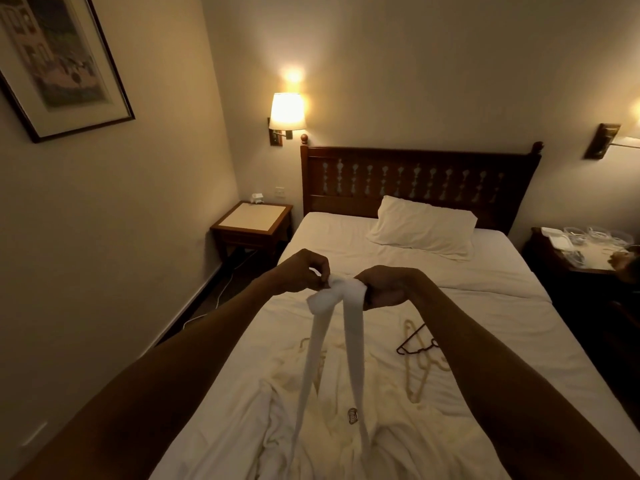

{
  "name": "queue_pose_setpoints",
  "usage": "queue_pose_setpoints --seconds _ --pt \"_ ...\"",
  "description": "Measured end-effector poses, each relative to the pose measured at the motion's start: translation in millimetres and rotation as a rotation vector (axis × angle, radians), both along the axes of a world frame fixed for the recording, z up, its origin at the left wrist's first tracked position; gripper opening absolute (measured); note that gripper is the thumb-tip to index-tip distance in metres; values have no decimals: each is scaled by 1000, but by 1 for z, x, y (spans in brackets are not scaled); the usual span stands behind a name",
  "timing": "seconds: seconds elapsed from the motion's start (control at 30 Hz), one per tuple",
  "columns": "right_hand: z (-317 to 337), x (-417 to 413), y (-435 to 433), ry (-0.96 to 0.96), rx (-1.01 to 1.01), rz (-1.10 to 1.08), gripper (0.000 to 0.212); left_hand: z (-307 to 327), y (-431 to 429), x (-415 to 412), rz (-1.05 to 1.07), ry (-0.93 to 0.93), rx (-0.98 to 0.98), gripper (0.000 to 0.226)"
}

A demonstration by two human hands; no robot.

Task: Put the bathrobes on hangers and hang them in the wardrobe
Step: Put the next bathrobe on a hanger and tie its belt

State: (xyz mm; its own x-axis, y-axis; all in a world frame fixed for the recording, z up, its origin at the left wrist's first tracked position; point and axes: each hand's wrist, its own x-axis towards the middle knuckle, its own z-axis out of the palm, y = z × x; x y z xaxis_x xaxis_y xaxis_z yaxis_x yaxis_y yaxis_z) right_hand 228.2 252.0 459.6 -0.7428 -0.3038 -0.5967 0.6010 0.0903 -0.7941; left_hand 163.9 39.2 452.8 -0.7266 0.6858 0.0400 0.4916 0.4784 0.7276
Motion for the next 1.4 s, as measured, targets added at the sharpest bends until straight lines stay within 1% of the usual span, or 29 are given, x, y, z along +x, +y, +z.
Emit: queue_pose_setpoints --seconds 0.07,0.1,0.17,0.23,0.3,0.33,0.4,0.43,0.47,0.53,0.57,0.67,0.77,0.83,0.9,1.0,1.07,1.13,1.23,1.33,1.4 --pt "-3 9 1 0 -29 4 25 -3 -1 9 9 -10 -8 12" --pt "-5 12 1 -1 -42 10 25 -3 -4 13 29 -56 -14 17" --pt "-12 17 2 3 -103 0 28 -8 -10 19 2 -143 -43 23" --pt "-18 17 2 32 -139 -25 36 -16 -15 24 -44 -233 -43 26" --pt "-23 15 0 48 -161 -63 40 -18 -14 32 -6 -302 -32 24" --pt "-23 15 -3 72 -119 -83 39 -20 -14 34 22 -288 -23 23" --pt "-22 19 -10 168 32 -49 41 -24 -16 34 65 -196 -8 20" --pt "-21 20 -13 261 115 -85 41 -25 -19 35 85 -184 19 18" --pt "-21 20 -15 367 144 -142 40 -25 -23 35 100 -206 74 16" --pt "-24 21 -16 482 113 -206 36 -24 -33 36 110 -275 186 13" --pt "-27 21 -16 510 94 -264 35 -21 -38 35 106 -293 222 14" --pt "-32 23 -23 545 19 -373 33 -19 -51 30 135 -326 254 16" --pt "-43 22 -33 557 77 -483 30 -28 -64 25 245 -396 280 11" --pt "-65 21 -28 529 133 -582 24 -45 -79 25 320 -427 257 12" --pt "-94 26 -16 485 256 -663 21 -69 -101 26 390 -497 239 11" --pt "-146 45 6 382 435 -784 28 -116 -142 33 482 -654 289 13" --pt "-184 65 20 273 508 -876 34 -152 -168 38 619 -741 317 10" --pt "-223 89 28 153 586 -945 39 -188 -189 45 778 -805 296 12" --pt "-271 129 29 1 643 -1011 38 -235 -211 58 923 -851 205 21" --pt "-319 162 24 -104 687 -1047 36 -278 -227 73 972 -902 105 12" --pt "-350 179 16 -167 741 -1028 35 -313 -237 82 983 -880 63 11"
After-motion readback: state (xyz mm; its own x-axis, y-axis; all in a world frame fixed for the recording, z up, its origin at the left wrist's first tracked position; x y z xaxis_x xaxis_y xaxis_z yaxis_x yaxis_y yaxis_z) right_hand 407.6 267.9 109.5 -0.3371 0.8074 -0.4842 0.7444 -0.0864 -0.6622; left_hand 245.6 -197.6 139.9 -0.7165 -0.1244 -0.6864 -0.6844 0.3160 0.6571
